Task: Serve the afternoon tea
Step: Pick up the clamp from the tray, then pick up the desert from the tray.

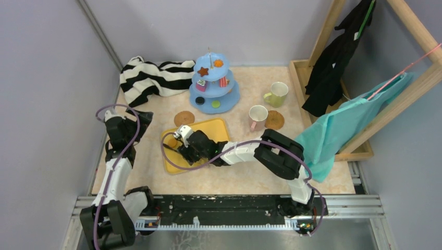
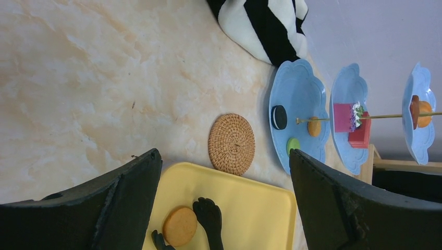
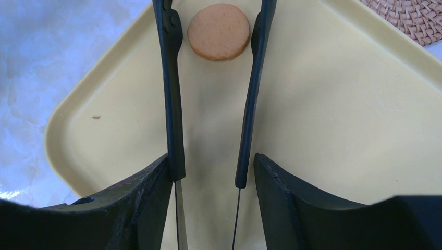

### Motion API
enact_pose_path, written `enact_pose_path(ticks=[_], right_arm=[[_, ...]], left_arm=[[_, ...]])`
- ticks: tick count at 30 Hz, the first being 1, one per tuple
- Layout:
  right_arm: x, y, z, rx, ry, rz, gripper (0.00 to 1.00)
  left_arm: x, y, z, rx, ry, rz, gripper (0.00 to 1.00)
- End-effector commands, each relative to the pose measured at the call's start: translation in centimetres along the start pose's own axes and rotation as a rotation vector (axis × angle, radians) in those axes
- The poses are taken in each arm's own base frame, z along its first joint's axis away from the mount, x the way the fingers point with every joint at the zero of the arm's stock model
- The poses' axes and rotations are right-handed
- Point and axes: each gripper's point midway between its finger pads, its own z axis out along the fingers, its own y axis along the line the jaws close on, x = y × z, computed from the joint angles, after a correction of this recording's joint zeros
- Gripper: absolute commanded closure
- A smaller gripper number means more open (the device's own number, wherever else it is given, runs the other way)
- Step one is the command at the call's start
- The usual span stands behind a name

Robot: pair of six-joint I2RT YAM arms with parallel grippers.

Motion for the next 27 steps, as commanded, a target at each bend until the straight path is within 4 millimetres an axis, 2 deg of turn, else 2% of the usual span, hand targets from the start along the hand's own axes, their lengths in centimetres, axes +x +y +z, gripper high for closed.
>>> enact_pose_path(ticks=[1, 10, 27], right_arm=[[-1.4, 0.6, 0.7, -0.013, -0.013, -0.031, 0.44], [-1.5, 0.2, 0.1, 0.009, 0.009, -0.042, 0.50], [-4.1, 0.3, -1.5, 0.014, -0.021, -0.043, 0.56]], left_arm=[[-0.3, -0.1, 0.1, 0.015, -0.016, -0.006, 0.04], [-0.2, -0.1, -0.1, 0.019, -0.020, -0.015, 0.04], [-0.5, -0.3, -0.3, 0.026, -0.032, -0.014, 0.04]])
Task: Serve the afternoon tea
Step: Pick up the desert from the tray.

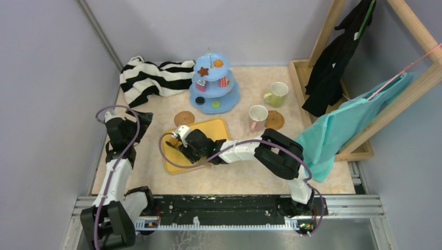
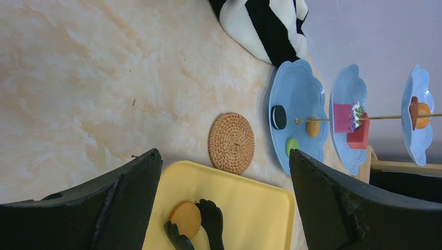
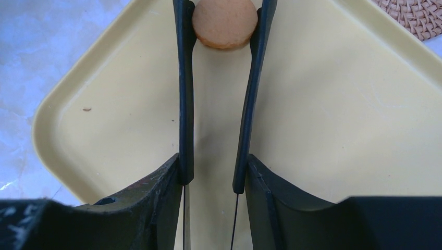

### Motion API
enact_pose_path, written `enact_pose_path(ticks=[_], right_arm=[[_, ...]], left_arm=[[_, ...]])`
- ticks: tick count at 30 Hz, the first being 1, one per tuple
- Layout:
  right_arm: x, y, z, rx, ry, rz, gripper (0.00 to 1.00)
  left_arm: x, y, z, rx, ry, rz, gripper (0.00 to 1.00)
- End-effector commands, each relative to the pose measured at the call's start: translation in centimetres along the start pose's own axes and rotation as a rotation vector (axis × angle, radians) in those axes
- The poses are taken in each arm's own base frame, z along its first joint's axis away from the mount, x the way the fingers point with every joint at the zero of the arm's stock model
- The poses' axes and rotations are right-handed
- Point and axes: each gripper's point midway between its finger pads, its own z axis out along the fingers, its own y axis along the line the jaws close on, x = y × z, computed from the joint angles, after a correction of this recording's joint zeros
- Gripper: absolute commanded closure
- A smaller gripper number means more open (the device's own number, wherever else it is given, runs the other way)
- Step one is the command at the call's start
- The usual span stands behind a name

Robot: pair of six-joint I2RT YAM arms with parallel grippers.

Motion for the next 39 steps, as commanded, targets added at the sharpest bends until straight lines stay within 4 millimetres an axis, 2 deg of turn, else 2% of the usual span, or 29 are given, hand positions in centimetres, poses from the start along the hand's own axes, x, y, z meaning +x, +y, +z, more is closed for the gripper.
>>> enact_pose_path(ticks=[1, 20, 25, 28, 32, 34, 39], right_arm=[[-4.4, 0.3, -1.8, 0.003, -0.081, -0.008, 0.56], [-7.7, 0.1, -4.8, 0.018, -0.133, 0.016, 0.60], [-8.9, -0.6, -6.5, 0.046, -0.150, 0.027, 0.60], [-10.1, -1.7, -8.3, 0.080, -0.172, 0.049, 0.60], [-12.3, -4.3, -11.6, 0.139, -0.207, 0.104, 0.59], [-13.6, -5.8, -13.9, 0.173, -0.237, 0.138, 0.59], [-15.4, -10.8, -18.0, 0.278, -0.265, 0.225, 0.59]], left_arm=[[-0.7, -0.6, -0.2, 0.028, -0.031, -0.002, 0.04], [-0.8, -0.6, -0.4, 0.025, -0.037, -0.009, 0.03], [-0.8, -0.5, -0.4, 0.023, -0.037, -0.013, 0.03], [-0.7, -0.5, -0.5, 0.022, -0.037, -0.016, 0.03], [-0.7, -0.5, -0.5, 0.022, -0.034, -0.020, 0.03], [-0.7, -0.5, -0.5, 0.024, -0.032, -0.021, 0.03], [-0.5, -0.7, -0.5, 0.033, -0.022, -0.026, 0.03]])
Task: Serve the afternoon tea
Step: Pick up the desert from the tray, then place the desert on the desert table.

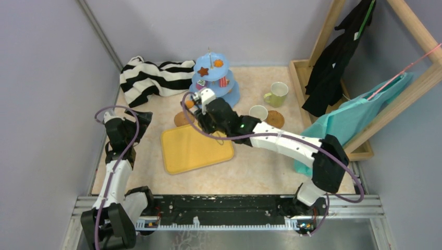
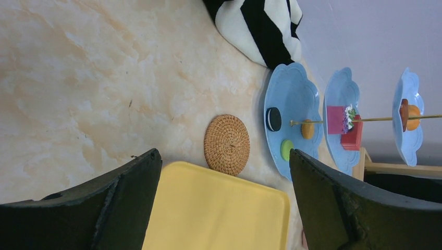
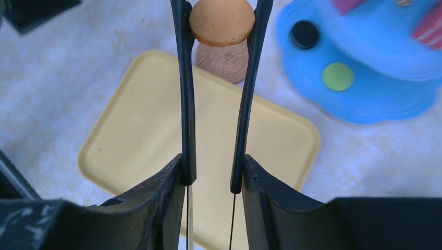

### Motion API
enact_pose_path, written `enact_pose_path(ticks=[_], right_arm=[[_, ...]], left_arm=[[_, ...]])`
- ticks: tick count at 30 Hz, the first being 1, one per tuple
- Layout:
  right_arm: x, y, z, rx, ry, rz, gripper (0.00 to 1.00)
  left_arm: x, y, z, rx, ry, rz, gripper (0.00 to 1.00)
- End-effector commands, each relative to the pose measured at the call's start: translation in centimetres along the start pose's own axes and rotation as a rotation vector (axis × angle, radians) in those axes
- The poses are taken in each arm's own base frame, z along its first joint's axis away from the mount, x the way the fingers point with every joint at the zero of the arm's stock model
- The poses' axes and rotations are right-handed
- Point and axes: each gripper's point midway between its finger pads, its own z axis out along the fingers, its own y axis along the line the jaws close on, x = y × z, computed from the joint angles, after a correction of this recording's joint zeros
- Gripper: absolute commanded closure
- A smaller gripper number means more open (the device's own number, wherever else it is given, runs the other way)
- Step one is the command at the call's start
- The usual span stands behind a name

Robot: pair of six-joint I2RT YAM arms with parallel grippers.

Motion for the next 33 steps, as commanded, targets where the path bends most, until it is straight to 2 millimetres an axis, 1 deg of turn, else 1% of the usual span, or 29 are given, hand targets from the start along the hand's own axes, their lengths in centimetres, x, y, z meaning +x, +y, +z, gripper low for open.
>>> enact_pose_path(ticks=[1, 4, 8, 14, 17, 23, 26, 28, 33], right_arm=[[-6.9, -5.1, -4.4, 0.114, -0.138, 0.115, 0.59], [-8.4, -7.8, -5.6, 0.157, -0.160, 0.159, 0.59], [-9.4, -10.8, -6.4, 0.210, -0.167, 0.199, 0.59], [-10.0, -13.7, -6.4, 0.252, -0.160, 0.230, 0.59], [-10.2, -14.8, -5.9, 0.262, -0.151, 0.234, 0.59], [-10.7, -16.2, -4.4, 0.268, -0.134, 0.236, 0.60], [-11.2, -16.7, -3.9, 0.263, -0.130, 0.239, 0.60], [-10.7, -16.9, -2.7, 0.265, -0.106, 0.238, 0.60], [-11.0, -17.3, -1.6, 0.265, -0.094, 0.230, 0.60]], left_arm=[[-0.1, -0.4, -0.2, 0.024, -0.007, -0.009, 0.03], [-0.3, -0.5, -0.4, 0.025, -0.014, -0.007, 0.03], [-0.6, -0.8, -0.7, 0.033, -0.023, 0.001, 0.03], [-0.6, -1.1, -0.8, 0.045, -0.019, 0.002, 0.03], [-0.6, -1.3, -0.9, 0.056, -0.016, 0.004, 0.04], [-0.5, -1.6, -0.9, 0.069, -0.011, 0.005, 0.04], [-0.6, -1.6, -0.9, 0.071, -0.013, 0.004, 0.04], [-0.6, -1.7, -0.9, 0.074, -0.011, 0.004, 0.04], [-0.6, -1.9, -1.0, 0.080, -0.010, 0.002, 0.04]])
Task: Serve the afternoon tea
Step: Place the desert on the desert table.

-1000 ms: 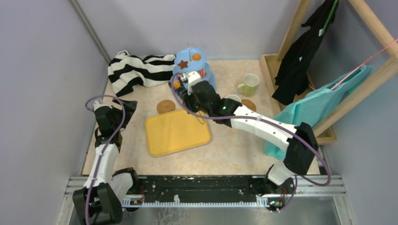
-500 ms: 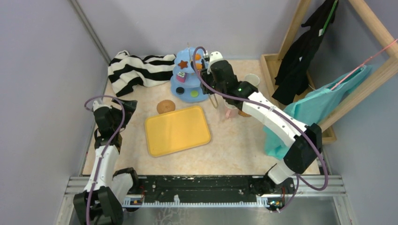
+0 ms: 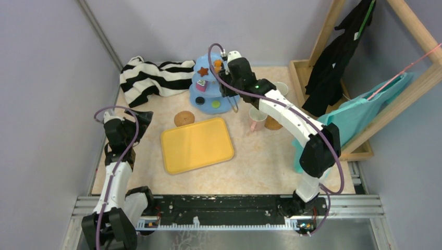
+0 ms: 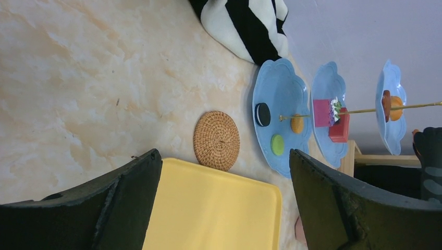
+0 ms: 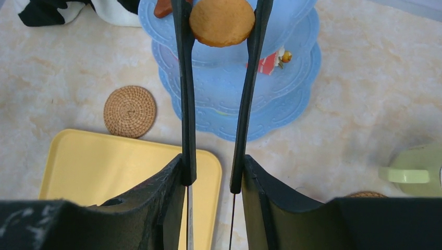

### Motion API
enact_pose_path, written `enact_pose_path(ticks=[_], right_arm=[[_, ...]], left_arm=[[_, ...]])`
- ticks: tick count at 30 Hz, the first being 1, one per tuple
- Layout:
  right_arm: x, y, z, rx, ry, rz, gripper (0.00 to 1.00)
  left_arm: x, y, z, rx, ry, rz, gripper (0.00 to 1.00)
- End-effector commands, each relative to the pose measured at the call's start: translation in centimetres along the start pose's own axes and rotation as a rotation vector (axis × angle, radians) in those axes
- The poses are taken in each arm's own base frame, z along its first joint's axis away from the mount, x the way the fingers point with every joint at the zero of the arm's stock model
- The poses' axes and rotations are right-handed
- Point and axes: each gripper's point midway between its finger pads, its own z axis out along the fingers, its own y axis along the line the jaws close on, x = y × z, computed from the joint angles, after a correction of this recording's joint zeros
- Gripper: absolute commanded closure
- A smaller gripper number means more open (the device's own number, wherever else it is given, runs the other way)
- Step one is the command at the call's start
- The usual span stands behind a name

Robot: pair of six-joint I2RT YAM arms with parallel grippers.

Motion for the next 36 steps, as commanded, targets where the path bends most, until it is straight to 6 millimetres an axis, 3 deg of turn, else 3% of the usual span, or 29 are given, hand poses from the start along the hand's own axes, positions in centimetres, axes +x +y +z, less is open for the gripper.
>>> enact_pose_path(ticks=[1, 17, 36], right_arm=[[-3.7, 0.5, -0.3, -0.027, -0.085, 0.001, 0.60], [-4.1, 0.1, 1.3, -0.009, -0.056, -0.016, 0.56], [-4.3, -0.3, 1.5, -0.003, -0.049, -0.013, 0.51]], left_arm=[[-0.6, -0.8, -0.2, 0.036, -0.017, 0.002, 0.04], [-0.6, -0.9, -0.3, 0.046, -0.015, -0.006, 0.04], [-0.5, -0.9, -0.2, 0.053, -0.009, -0.008, 0.04]])
